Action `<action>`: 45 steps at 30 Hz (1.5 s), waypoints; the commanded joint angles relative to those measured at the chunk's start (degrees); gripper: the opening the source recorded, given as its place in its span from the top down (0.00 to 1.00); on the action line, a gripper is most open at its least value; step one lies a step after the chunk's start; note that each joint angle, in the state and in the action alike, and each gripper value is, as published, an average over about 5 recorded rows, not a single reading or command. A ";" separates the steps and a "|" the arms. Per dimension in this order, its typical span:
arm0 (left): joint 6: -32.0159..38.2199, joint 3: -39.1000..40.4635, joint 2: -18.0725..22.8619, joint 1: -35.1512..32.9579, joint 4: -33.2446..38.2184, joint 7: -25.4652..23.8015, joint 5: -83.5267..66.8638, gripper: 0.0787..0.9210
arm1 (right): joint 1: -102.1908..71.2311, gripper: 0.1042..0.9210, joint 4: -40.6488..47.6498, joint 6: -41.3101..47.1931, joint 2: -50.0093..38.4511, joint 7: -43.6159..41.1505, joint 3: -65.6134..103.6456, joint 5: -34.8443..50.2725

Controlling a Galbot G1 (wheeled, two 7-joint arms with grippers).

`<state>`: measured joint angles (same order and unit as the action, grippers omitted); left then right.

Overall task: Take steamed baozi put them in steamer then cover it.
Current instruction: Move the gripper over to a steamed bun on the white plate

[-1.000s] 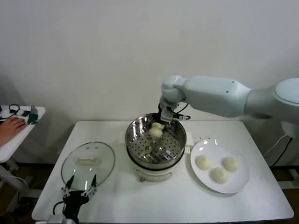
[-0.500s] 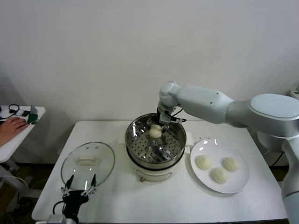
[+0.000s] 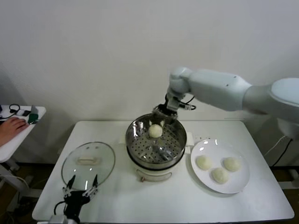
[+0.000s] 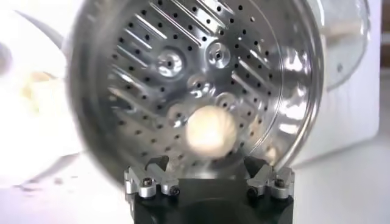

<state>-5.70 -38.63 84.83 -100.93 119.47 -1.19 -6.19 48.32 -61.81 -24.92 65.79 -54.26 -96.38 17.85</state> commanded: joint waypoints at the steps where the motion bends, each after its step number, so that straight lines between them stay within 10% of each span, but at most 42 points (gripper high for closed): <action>1: 0.23 0.26 -0.27 0.57 -0.42 -0.08 0.04 0.12 | 18.55 0.12 -11.54 23.88 -16.77 -1.38 -23.55 28.89; 13: 0.33 0.35 -0.05 1.28 -0.87 -0.04 -0.08 0.12 | 5.63 0.12 -30.80 42.75 -30.90 12.38 -21.50 29.74; 45: 2.15 -0.49 0.79 -1.25 -1.52 0.36 0.65 0.12 | -26.90 0.12 -7.75 43.73 -17.82 15.15 4.23 13.54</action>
<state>-3.59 -39.09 85.60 -102.00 117.97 -0.82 -5.60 27.00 -73.20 17.82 46.14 -39.98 -96.60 33.02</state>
